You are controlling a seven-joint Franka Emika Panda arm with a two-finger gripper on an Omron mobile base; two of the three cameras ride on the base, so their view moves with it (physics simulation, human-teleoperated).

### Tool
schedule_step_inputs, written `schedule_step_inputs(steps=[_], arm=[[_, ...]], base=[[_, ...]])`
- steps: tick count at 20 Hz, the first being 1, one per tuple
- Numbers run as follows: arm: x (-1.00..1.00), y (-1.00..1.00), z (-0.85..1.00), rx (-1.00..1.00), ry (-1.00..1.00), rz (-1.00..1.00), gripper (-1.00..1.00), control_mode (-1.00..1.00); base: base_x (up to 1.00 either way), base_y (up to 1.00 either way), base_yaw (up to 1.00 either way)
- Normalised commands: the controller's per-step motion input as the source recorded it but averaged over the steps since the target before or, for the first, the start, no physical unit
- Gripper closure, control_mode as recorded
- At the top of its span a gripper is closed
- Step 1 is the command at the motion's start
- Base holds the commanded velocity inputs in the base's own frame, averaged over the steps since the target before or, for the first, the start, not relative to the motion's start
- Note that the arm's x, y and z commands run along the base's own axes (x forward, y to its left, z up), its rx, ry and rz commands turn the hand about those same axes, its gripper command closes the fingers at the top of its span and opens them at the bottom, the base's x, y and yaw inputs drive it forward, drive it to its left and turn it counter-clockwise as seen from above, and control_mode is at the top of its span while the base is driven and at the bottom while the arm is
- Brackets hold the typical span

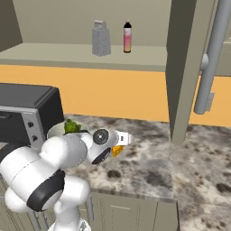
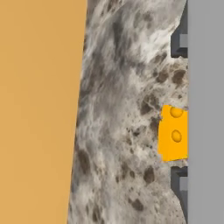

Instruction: Pick the cheese from the fridge and the cheese grater from the cabinet and place them next to the salad bowl.

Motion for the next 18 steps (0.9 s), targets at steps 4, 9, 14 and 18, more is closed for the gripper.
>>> schedule_step_inputs(steps=[4,9,14,18], arm=[[-0.28,0.00,1.00,-0.03,0.02,0.00,-1.00,-1.00],[-0.47,0.00,0.99,-0.02,0.06,0.03,-1.00,-1.00],[-0.46,0.00,1.00,0.00,0.00,0.07,-1.00,-1.00],[-0.38,0.13,0.95,0.00,0.00,0.05,-1.00,-1.00]], base=[[0.00,0.00,0.00],[0.00,0.00,0.00],[0.00,0.00,0.00],[0.00,0.00,0.00]])
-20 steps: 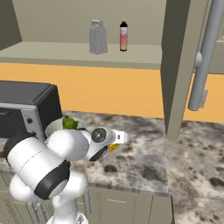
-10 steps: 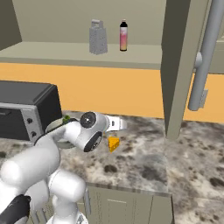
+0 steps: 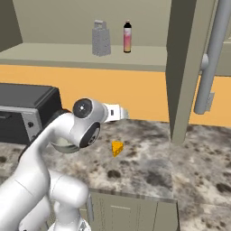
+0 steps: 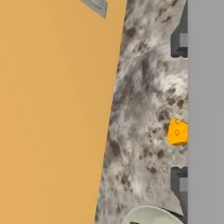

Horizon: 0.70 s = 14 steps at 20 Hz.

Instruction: Pick the cheese from the fridge and the cheese grater from the cabinet and place them next to the salad bowl.

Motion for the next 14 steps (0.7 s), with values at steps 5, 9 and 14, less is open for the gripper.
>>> schedule_step_inputs(steps=[5,9,14], arm=[[-0.20,0.45,0.74,0.00,-0.03,0.01,-1.00,-1.00],[-0.17,0.41,0.95,0.00,-0.01,0.00,-1.00,-1.00],[-0.09,0.19,0.99,0.00,-0.01,0.03,-1.00,-1.00]], base=[[0.00,0.00,0.00],[0.00,0.00,0.00],[0.00,0.00,0.00]])
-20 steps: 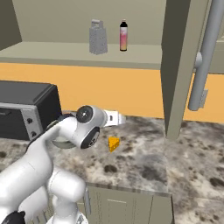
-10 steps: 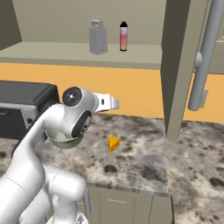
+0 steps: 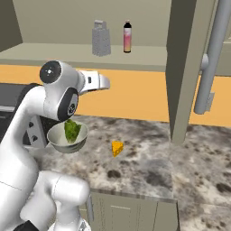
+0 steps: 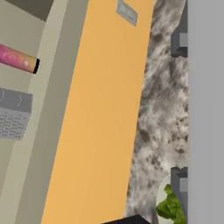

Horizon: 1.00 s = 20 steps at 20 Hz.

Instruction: Pick the cheese from the fridge and the cheese grater from the cabinet and place them next to the salad bowl.

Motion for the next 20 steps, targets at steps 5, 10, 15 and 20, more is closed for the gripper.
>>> schedule_step_inputs(steps=[5,10,15,20], arm=[[-0.07,0.11,0.87,0.00,0.00,0.10,-1.00,-1.00],[-0.22,0.18,0.43,0.00,-0.10,0.05,-1.00,-1.00],[-0.21,0.06,0.05,0.01,-0.26,0.00,-1.00,-1.00],[-0.05,0.00,0.07,0.09,-0.28,0.00,-1.00,-1.00]], base=[[0.00,0.00,0.00],[0.00,0.00,0.00],[0.00,0.00,0.00],[0.00,0.00,0.00]])
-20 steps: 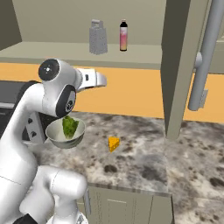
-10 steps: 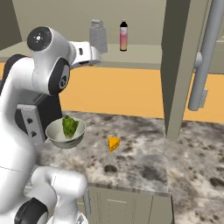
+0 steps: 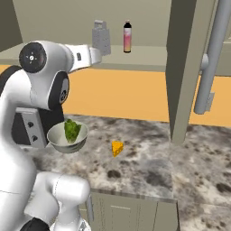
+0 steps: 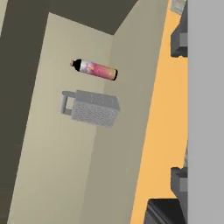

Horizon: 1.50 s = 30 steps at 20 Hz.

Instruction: Pick the cheese from the fridge and the cheese grater from the cabinet and place them next to the salad bowl.

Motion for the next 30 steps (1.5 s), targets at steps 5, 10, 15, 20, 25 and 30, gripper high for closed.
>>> schedule_step_inputs(steps=[5,10,15,20,25,30], arm=[[0.00,0.00,0.61,0.12,-0.01,0.00,-1.00,-1.00],[0.00,0.00,0.72,0.08,0.02,0.00,-1.00,-1.00],[0.18,0.00,0.11,0.00,0.07,0.01,-1.00,-1.00],[0.15,0.01,-0.15,0.00,-0.05,0.00,-1.00,-1.00],[0.30,0.06,-0.23,0.00,-0.08,0.00,-1.00,-1.00],[0.37,0.00,0.02,0.00,0.01,0.00,-1.00,-1.00]], base=[[0.00,0.00,0.00],[0.00,0.00,0.00],[0.00,0.00,0.00],[0.00,0.00,0.00],[0.00,0.00,0.00],[0.00,0.00,0.00]])
